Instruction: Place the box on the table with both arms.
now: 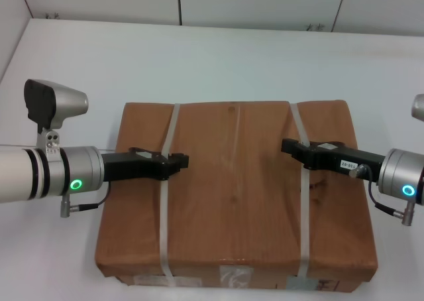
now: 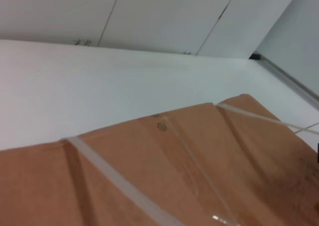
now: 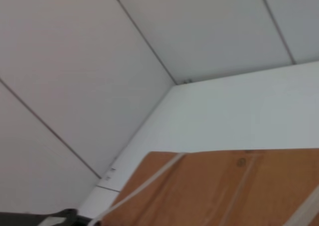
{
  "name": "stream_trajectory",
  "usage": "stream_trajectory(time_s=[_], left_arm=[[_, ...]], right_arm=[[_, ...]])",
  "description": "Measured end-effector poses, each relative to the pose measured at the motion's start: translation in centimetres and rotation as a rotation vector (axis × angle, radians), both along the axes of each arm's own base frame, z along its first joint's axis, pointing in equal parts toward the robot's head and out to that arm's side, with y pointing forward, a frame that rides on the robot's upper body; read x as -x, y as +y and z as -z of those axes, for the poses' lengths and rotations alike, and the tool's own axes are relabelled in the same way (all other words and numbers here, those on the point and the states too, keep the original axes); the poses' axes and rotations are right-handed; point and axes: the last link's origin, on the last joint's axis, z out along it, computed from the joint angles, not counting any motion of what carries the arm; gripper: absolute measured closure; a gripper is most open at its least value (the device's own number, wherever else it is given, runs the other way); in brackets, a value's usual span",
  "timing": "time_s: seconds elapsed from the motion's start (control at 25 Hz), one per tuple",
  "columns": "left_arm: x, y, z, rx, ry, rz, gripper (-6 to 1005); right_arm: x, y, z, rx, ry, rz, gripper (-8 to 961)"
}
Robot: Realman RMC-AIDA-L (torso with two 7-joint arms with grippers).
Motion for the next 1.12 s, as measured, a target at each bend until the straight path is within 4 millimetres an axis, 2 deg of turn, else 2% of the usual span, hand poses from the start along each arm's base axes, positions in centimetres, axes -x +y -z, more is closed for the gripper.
stream_trajectory(time_s=[0.32, 0.64, 0.92, 1.04, 1.12], left_arm=[[0.6, 0.1, 0.1, -0.012, 0.04, -0.02, 900], [0.6, 0.0, 0.7, -0.01, 0.061, -0.012, 894], [0.4, -0.3, 1.2, 0.019, 0.07, 0.005, 889], [0.3, -0.1, 1.4, 0.015, 0.079, 0.008, 855], [0.3, -0.1, 1.5, 0.012, 0.087, 0.009, 832]], right_arm=[[-0.9, 0.5, 0.9, -0.006, -0.068, 0.078, 920], [-1.2, 0.7, 0.9, -0.016, -0.087, 0.089, 919], [-1.6, 0.8, 0.7, -0.035, -0.098, 0.108, 787], [-1.9, 0.8, 0.7, -0.046, -0.116, 0.097, 731], [-2.1, 0.7, 0.7, -0.05, -0.126, 0.095, 647]])
